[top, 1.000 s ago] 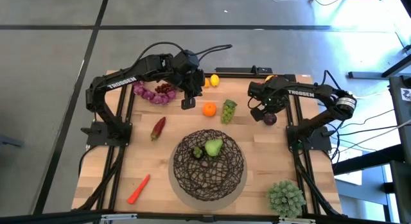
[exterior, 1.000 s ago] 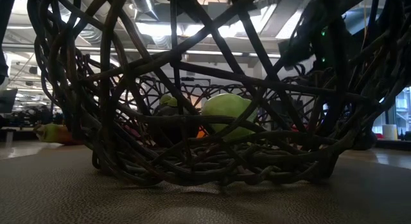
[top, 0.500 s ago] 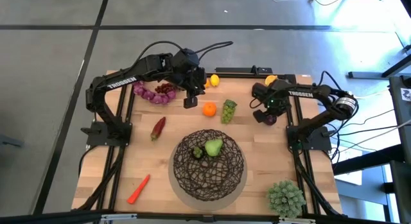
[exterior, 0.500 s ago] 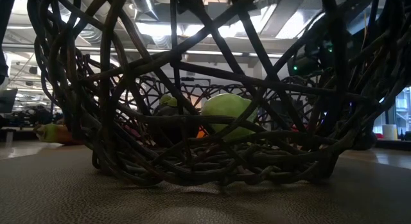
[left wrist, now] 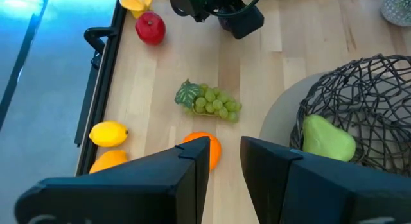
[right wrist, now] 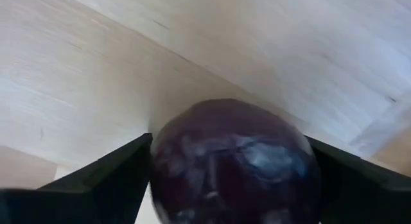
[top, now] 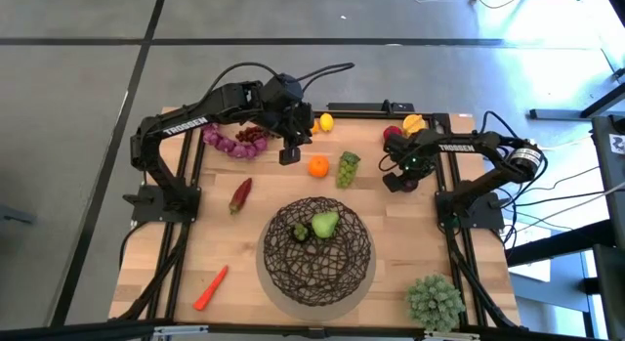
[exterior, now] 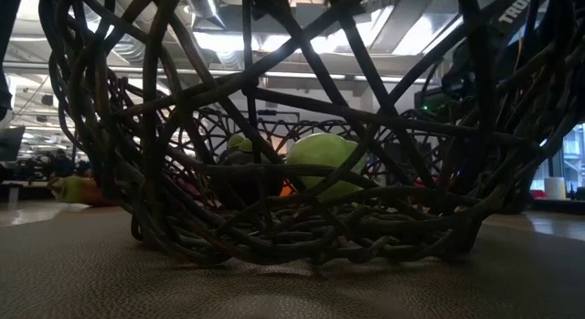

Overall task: Build produce basket
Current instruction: Put the plum into the mesh basket

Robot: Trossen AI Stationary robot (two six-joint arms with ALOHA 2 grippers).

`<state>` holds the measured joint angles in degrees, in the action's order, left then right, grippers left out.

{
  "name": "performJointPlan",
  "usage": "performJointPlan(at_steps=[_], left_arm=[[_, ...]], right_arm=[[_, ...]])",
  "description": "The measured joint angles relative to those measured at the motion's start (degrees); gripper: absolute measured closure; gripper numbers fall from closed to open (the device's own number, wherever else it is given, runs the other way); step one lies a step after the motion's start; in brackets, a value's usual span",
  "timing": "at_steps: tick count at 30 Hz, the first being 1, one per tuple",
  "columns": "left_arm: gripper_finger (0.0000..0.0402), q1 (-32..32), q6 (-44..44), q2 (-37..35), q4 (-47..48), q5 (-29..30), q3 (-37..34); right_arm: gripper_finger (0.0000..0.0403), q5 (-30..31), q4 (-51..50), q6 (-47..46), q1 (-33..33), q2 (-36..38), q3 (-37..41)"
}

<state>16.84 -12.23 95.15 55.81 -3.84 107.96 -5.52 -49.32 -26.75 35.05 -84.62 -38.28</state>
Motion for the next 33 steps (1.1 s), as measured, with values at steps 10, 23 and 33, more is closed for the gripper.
performJointPlan(at_steps=[10, 23, 33], left_arm=[[0.0325, 0.0, 0.02, 0.0, 0.02, 0.0, 0.0], [0.0325, 0.01, -0.38, 0.0, 0.23, 0.15, 0.0], [0.0325, 0.0, -5.39, 0.0, 2.95, 0.22, 0.0]], right_arm=[[0.0135, 0.93, 0.12, -0.55, -0.43, 0.14, 0.16], [0.0135, 1.31, -8.44, -0.8, -6.12, -0.04, -11.5], [0.0136, 3.42, -21.92, -0.8, -15.2, -0.02, -33.99]])
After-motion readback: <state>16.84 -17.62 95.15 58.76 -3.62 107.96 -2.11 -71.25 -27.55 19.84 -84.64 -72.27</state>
